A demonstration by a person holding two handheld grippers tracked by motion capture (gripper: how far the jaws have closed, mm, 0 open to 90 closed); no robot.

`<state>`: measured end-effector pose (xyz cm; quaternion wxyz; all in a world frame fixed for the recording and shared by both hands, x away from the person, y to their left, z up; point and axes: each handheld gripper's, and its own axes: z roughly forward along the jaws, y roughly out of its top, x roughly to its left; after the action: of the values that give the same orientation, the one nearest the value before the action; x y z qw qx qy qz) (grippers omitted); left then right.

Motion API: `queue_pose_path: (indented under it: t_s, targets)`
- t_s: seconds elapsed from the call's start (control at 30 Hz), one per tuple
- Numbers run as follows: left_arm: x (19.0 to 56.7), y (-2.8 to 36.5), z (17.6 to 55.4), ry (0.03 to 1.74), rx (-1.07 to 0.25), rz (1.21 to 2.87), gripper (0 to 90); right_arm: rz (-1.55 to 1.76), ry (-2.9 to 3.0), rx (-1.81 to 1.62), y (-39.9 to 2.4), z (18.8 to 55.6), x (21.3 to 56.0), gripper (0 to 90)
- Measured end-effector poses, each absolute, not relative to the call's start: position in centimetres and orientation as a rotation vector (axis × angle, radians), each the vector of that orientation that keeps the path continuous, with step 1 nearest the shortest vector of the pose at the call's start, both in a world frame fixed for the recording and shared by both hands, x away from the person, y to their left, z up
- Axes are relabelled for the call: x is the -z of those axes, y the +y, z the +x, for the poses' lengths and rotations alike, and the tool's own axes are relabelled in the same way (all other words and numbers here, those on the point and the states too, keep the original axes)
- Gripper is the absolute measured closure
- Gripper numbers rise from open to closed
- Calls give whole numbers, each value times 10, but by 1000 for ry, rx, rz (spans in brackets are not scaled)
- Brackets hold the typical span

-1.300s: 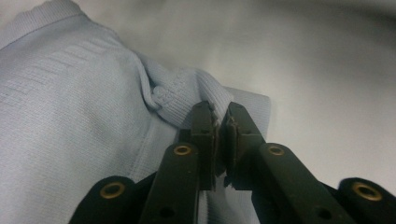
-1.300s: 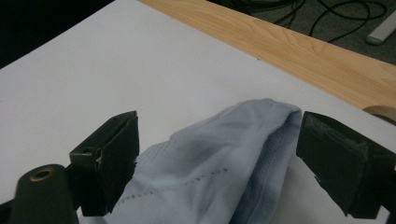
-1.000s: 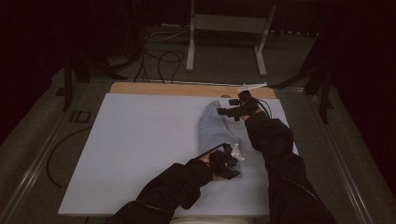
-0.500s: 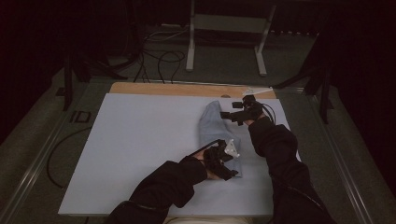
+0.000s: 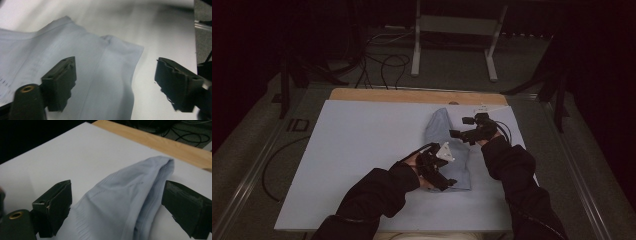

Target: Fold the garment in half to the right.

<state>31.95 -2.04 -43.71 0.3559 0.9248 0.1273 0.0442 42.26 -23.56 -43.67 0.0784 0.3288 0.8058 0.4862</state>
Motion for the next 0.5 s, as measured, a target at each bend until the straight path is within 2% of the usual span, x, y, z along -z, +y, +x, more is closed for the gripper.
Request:
queue_pose_path:
  t_s: [0.1, 0.17, 0.2, 0.5]
  targets:
    - [435, -12, 321, 348, -85, 2379, 127, 976, 2402, -1467, -235, 413, 437, 98]
    - [434, -5, 323, 325, -42, 2371, 26, 976, 2399, -1483, -234, 408, 438, 97]
    - [433, -3, 323, 325, -48, 2369, 10, 974, 2400, -1486, -233, 405, 439, 97]
    - [420, 21, 330, 339, -66, 2303, 1, 959, 2369, -1500, -237, 385, 448, 97]
